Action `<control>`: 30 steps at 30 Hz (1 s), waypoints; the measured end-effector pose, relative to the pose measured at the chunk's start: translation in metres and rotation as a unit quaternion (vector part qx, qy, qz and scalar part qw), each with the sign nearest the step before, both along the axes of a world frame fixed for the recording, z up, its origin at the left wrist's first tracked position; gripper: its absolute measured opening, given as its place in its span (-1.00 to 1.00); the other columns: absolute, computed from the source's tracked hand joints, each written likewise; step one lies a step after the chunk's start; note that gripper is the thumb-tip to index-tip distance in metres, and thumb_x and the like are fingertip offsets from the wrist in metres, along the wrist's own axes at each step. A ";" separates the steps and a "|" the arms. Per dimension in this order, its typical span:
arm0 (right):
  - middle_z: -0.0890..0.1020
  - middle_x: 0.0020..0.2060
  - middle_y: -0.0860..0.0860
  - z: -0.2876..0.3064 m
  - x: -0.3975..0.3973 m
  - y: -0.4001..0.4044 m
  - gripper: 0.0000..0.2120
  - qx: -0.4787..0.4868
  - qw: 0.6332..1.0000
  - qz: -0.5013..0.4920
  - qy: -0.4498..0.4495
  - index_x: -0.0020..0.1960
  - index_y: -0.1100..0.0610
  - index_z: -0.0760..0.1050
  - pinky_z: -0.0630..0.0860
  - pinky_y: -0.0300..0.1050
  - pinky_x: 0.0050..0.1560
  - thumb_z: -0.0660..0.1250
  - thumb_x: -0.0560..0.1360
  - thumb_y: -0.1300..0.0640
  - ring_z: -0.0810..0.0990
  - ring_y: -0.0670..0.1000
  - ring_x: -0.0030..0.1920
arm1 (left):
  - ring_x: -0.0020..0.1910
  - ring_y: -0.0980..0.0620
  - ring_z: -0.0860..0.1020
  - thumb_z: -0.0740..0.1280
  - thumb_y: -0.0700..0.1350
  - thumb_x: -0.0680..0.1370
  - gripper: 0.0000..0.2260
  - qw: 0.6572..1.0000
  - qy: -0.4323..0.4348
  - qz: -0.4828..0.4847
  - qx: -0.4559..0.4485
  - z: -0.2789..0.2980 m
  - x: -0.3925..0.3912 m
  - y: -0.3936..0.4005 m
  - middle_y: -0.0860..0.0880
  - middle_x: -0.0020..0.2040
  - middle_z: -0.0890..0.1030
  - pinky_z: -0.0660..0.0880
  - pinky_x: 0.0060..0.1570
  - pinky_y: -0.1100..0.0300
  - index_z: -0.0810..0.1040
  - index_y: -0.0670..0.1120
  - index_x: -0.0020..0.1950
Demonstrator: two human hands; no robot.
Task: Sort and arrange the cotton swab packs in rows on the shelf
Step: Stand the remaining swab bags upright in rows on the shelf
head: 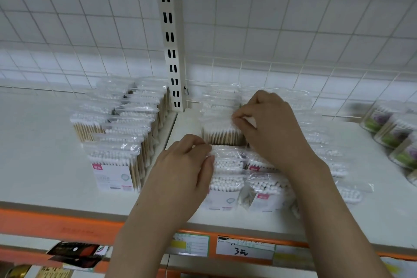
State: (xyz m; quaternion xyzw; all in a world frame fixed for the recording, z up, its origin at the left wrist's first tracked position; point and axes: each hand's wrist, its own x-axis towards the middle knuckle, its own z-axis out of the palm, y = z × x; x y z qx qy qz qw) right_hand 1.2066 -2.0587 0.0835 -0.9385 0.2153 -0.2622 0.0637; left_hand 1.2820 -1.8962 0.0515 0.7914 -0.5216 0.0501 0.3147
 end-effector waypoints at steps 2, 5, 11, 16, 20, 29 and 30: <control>0.39 -0.27 -0.03 0.005 -0.003 -0.001 -0.86 0.002 0.998 -0.013 -0.056 -0.05 0.08 0.65 0.34 -0.10 -0.08 0.31 0.51 0.12 0.43 0.03 -0.15 | -0.18 -0.02 0.57 0.17 -0.09 0.53 -0.73 1.000 0.006 -0.004 0.001 0.000 0.000 0.000 -0.01 -0.01 0.55 0.54 -0.13 0.02 0.62 -0.15 0.04; 0.33 -0.50 -0.18 0.011 -0.009 -0.002 -0.89 0.041 0.993 -0.019 -0.107 -0.09 0.03 0.63 0.27 -0.27 -0.32 0.32 0.51 0.12 0.37 -0.14 -0.41 | -0.14 -0.01 0.57 0.16 -0.08 0.53 -0.71 1.000 0.014 -0.007 0.002 -0.001 0.001 0.000 -0.01 0.03 0.54 0.52 -0.08 0.08 0.61 -0.15 0.07; 0.53 -0.49 0.04 0.018 -0.022 0.007 -0.89 0.176 0.959 0.043 -0.218 -0.14 0.01 0.50 0.39 -0.27 -0.39 0.27 0.53 0.17 0.50 -0.01 -0.45 | -0.14 0.01 0.57 0.17 -0.09 0.54 -0.72 1.000 0.013 -0.008 -0.005 -0.001 0.001 -0.001 0.00 0.01 0.55 0.51 -0.09 0.13 0.61 -0.15 0.07; 0.59 -0.33 0.05 0.018 -0.030 0.012 -0.83 0.241 0.933 0.046 -0.263 -0.13 -0.04 0.43 0.48 -0.04 -0.28 0.14 0.52 0.20 0.55 0.09 -0.30 | -0.13 0.01 0.57 0.24 -0.15 0.56 -0.80 1.000 0.016 -0.015 -0.012 -0.002 0.003 -0.001 -0.01 0.01 0.54 0.52 -0.08 0.09 0.60 -0.15 0.08; 0.61 -0.30 -0.13 0.008 -0.027 0.012 -0.84 0.195 0.953 0.020 -0.233 -0.12 0.06 0.44 0.43 -0.21 -0.41 0.17 0.52 0.29 0.55 -0.04 -0.31 | -0.11 0.02 0.57 0.22 -0.12 0.57 -0.78 1.000 0.018 -0.015 -0.016 -0.003 0.004 -0.002 0.00 0.03 0.53 0.52 -0.05 0.06 0.59 -0.15 0.11; 0.60 -0.35 -0.16 0.004 -0.025 0.014 -0.88 0.193 0.946 0.003 -0.261 -0.26 0.05 0.50 0.42 -0.46 -0.27 0.40 0.43 0.12 0.56 -0.18 -0.27 | -0.18 0.07 0.57 0.19 -0.09 0.57 -0.75 0.999 0.037 -0.019 -0.012 -0.002 0.004 -0.003 0.04 0.07 0.49 0.49 -0.06 0.12 0.57 -0.11 0.15; 0.60 -0.33 -0.18 0.004 -0.025 0.014 -0.88 0.196 0.947 0.002 -0.254 -0.24 0.02 0.49 0.42 -0.48 -0.25 0.42 0.42 0.14 0.56 -0.20 -0.25 | -0.21 0.08 0.57 0.19 -0.08 0.57 -0.74 0.999 0.039 -0.019 -0.010 -0.002 0.004 -0.003 0.05 0.07 0.49 0.48 -0.08 0.14 0.57 -0.11 0.16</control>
